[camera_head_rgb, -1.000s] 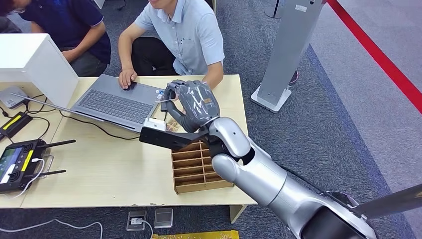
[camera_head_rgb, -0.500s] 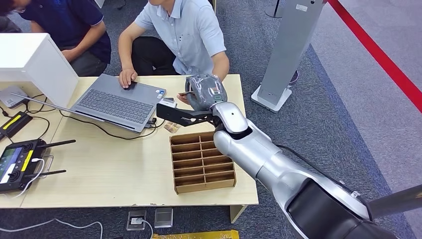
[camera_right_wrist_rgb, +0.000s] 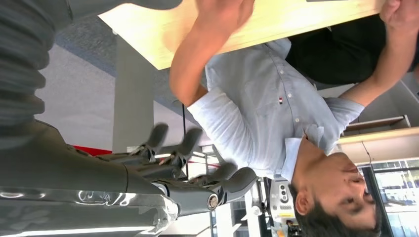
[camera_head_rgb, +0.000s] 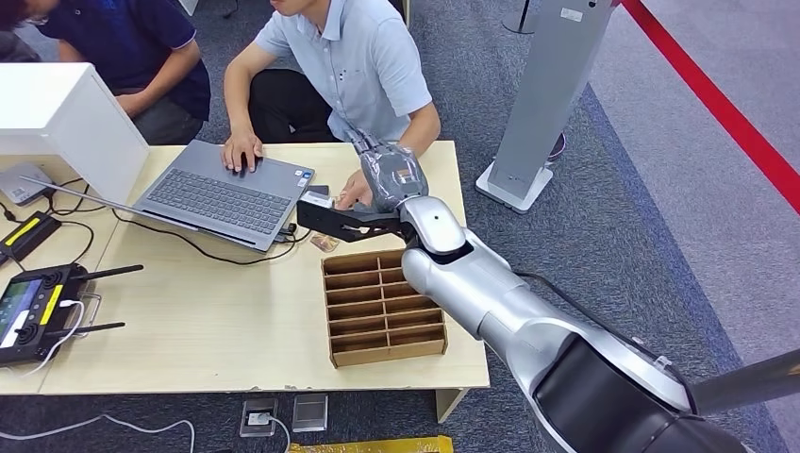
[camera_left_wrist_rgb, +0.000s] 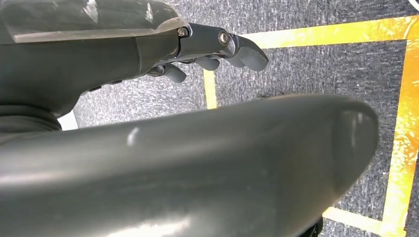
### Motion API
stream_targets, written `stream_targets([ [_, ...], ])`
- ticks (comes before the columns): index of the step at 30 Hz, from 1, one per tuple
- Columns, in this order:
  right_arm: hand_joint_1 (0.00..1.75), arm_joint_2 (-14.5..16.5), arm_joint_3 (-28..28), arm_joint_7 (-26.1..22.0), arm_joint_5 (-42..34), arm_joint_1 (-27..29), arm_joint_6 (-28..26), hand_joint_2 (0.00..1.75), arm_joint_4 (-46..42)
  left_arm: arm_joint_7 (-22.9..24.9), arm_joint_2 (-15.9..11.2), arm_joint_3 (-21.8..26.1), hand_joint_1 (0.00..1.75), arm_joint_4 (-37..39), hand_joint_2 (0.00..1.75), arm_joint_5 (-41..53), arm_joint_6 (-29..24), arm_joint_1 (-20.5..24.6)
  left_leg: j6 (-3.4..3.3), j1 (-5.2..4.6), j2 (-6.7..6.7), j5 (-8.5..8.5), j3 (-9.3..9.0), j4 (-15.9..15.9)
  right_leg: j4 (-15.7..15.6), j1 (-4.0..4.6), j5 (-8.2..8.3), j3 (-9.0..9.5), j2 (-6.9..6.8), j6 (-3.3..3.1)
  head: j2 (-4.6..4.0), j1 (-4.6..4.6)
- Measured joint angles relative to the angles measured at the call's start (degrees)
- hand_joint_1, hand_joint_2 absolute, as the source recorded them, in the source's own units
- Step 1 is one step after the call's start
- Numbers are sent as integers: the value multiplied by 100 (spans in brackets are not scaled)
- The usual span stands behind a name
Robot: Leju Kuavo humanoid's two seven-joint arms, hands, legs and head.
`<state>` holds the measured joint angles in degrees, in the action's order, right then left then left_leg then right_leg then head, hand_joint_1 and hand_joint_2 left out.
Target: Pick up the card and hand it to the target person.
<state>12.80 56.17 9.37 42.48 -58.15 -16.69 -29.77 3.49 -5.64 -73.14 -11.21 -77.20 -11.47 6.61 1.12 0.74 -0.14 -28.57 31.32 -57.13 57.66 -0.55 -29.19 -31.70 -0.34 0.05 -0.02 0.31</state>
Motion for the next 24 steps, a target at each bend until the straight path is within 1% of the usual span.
stream_targets([
  [6, 0, 4, -88, -368, -656, -2, -362, 175, -13, 22, -2, -7, 0, 0, 0, -81, -51, -3, 0, 0, 0, 0, -2, 0, 0, 0, 0, 0, 0, 0, 0, 2],
  [9, 0, -40, -190, -470, -1029, 49, -385, 175, -158, 55, -5, -8, 0, 0, 0, -137, -75, -5, 0, 0, 0, 0, -3, -1, 0, 0, 0, 0, 0, 0, 0, -1],
  [12, 0, -194, -365, -510, -1719, 286, -315, 175, -622, 79, -11, -8, 0, 0, 0, -227, -111, -11, 0, 0, 0, 0, -5, -1, -1, 0, 0, 0, 0, 0, 0, -4],
  [14, 0, -377, -500, -422, -2068, 559, -303, 175, -1110, 82, -17, -8, 0, 0, 0, -284, -134, -21, 0, 0, 0, 0, -4, -1, -2, 0, 0, 0, -1, 0, 0, -3],
  [18, 0, -840, -789, -198, -2142, 1274, -330, 175, -2298, 83, -32, -5, 0, 1, 0, -347, -174, -45, -1, 0, -1, -2, -5, -2, -5, 0, 0, 0, 0, 0, 0, 5],
  [20, 0, -1071, -982, -295, -2316, 1770, -301, 175, -2989, 86, -43, -4, 0, 2, 0, -362, -182, -53, -1, 0, -1, -3, -6, -2, -8, 0, -1, 1, -1, 1, 0, 7],
  [23, 0, -1406, -1332, -605, -2637, 2657, -225, 175, -4055, 95, -73, -4, 0, 3, 0, -361, -178, -71, -1, 0, -3, -5, -4, -1, -9, 0, -1, -2, -2, 1, 0, 3],
  [24, 0, -1461, -1393, -653, -2673, 2809, -212, 175, -4228, 95, -79, -4, 0, 3, 0, -360, -175, -74, -1, 0, -3, -6, -3, -1, -9, 0, -2, -3, -2, 1, 0, 3],
])
